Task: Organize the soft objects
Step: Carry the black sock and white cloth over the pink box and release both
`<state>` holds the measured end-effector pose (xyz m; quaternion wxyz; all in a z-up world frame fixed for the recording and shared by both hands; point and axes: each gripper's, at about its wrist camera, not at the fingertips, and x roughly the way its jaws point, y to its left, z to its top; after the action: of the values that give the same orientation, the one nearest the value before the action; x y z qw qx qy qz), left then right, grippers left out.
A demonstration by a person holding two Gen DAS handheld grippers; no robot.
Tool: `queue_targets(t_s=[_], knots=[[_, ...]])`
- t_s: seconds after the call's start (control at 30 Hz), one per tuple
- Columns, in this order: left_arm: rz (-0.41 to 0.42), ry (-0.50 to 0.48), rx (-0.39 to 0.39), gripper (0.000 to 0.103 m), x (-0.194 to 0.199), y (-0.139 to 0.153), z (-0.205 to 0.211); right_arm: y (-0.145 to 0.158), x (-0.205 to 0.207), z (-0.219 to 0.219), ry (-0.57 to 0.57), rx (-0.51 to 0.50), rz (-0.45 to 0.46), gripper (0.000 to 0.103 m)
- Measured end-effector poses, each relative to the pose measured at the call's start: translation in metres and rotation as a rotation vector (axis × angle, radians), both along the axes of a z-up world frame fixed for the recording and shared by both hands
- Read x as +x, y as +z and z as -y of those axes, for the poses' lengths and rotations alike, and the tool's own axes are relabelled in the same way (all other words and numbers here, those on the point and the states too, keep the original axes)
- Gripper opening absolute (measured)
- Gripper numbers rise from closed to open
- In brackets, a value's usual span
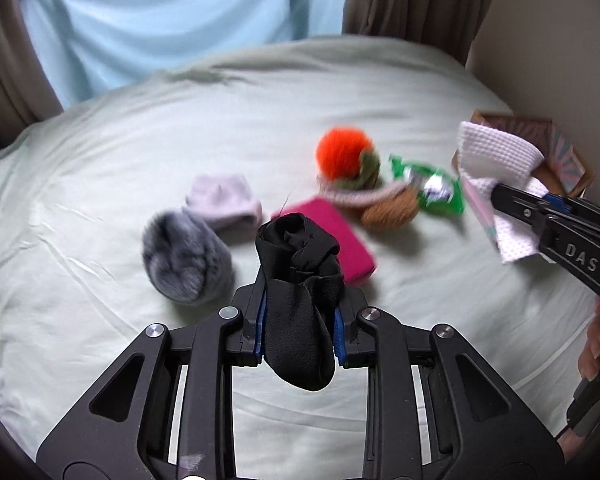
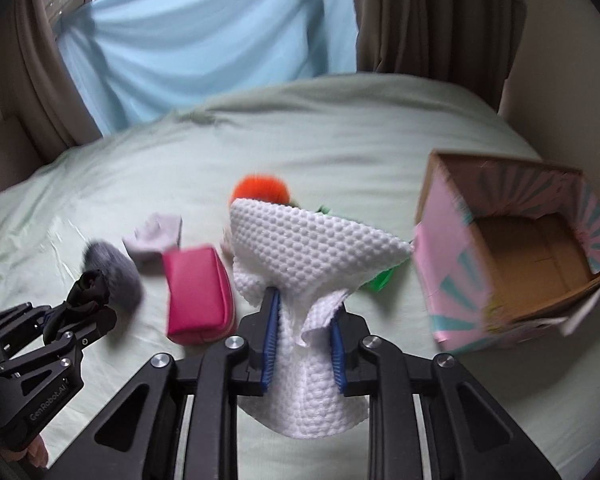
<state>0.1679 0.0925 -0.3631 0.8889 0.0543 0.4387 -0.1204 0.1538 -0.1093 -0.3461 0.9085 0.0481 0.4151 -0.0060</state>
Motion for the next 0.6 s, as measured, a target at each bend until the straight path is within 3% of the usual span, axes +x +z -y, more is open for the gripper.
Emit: queue_targets(t_s=[0.37,0.6], knots=[[0.102,0.095,-0.019,0.022,-0.010,0.126,0.065,0.136,-0.031,0.081,0.027,0.025,0.096,0.021],[0.107,0.095,-0.054,0.022,-0.014,0.163,0.165,0.168,-0.040,0.151,0.049,0.031,0.088,0.021]])
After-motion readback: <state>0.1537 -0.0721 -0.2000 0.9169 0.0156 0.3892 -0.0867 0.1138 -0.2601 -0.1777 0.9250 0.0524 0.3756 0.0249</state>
